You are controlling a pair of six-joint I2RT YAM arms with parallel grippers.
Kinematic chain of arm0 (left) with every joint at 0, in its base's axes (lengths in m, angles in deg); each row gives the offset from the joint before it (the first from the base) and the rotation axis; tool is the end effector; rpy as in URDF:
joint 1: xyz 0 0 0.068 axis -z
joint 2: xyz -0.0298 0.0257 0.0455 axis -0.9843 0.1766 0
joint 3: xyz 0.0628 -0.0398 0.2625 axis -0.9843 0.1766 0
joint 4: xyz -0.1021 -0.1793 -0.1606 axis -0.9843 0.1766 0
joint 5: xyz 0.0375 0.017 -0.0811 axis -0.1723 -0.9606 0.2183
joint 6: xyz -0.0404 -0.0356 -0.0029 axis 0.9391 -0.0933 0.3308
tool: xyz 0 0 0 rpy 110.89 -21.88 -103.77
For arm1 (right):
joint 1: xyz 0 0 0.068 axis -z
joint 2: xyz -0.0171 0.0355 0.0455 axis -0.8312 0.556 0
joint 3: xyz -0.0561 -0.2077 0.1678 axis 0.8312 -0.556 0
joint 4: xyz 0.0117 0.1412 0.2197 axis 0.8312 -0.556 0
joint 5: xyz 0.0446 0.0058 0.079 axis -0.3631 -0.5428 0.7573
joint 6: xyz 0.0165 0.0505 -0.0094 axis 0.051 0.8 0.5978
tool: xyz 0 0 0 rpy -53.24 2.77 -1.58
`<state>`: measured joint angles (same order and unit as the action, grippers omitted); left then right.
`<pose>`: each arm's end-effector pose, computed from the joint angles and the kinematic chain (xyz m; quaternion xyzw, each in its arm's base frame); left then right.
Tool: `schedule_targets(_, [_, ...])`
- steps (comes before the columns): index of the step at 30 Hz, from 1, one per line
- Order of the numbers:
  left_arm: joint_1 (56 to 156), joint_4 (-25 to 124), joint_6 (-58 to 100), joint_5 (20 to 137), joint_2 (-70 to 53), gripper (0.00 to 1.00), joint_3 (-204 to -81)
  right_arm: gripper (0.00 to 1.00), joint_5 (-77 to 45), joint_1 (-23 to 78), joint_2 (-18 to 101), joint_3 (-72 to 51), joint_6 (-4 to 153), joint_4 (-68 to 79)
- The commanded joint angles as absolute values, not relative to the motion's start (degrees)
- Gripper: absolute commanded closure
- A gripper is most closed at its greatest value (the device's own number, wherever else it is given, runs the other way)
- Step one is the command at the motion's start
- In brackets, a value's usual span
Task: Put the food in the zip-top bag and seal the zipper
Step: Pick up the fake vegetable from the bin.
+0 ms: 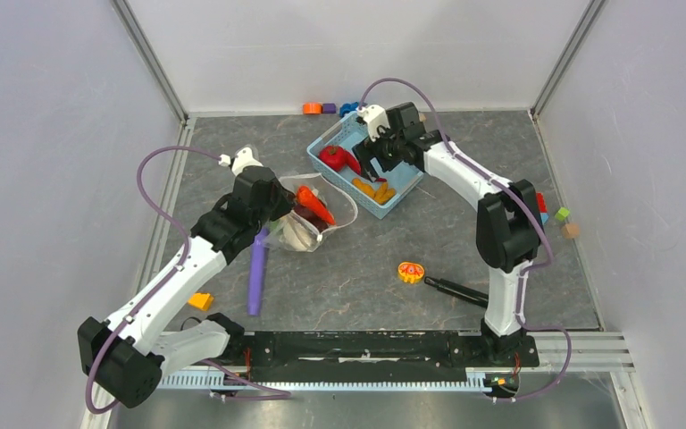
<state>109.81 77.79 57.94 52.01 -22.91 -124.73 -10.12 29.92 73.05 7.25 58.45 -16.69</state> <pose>0.2073 -0.1068 0.3175 -0.2109 0.8441 -0.1901 0.4548 0.4026 0.2084 0.2622 -0.3206 0.8489 0.1681 0.3851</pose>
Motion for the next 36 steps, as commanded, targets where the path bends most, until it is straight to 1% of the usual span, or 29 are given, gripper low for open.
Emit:
schedule_targets(1, [109.58, 73.24, 56.03, 54.27, -23.76, 0.98, -124.81, 0.02, -12.26, 30.49, 76.98, 12.54, 49.94, -24.07])
schedule_targets(12, [109.54, 72.75, 55.24, 55.34, -24.24, 0.98, -124.18, 0.02, -12.48, 30.49, 80.44, 10.29, 37.27, -26.63])
schedule_targets(20, [109.54, 70.68, 55.2, 56.16, -24.82, 0.98, -123.12, 0.02, -6.66, 30.53, 84.36, 10.83, 31.05, -28.81])
schedule_targets(25, [109.6, 70.68, 55.19, 56.4, -24.77, 0.98, -123.17, 0.02, -11.38, 30.64, 87.75, 14.12, 33.71, -27.26])
schedule_targets(32, [109.56, 71.26, 55.25, 55.87, -25.04, 0.98, -123.4, 0.02, -22.89, 30.99, 86.86, 11.86, 44.22, -18.93])
schedule_targets(34, [109.54, 71.22, 55.33, 55.85, -25.15, 0.98, -123.43, 0.02, -23.23, 31.1, 85.52, 9.95, 46.07, -16.32])
schedule_targets(36, [109.49, 71.04, 55.33, 56.03, -25.03, 0.98, -123.42, 0.02, -21.04, 31.1, 84.07, 8.07, 47.01, -13.93])
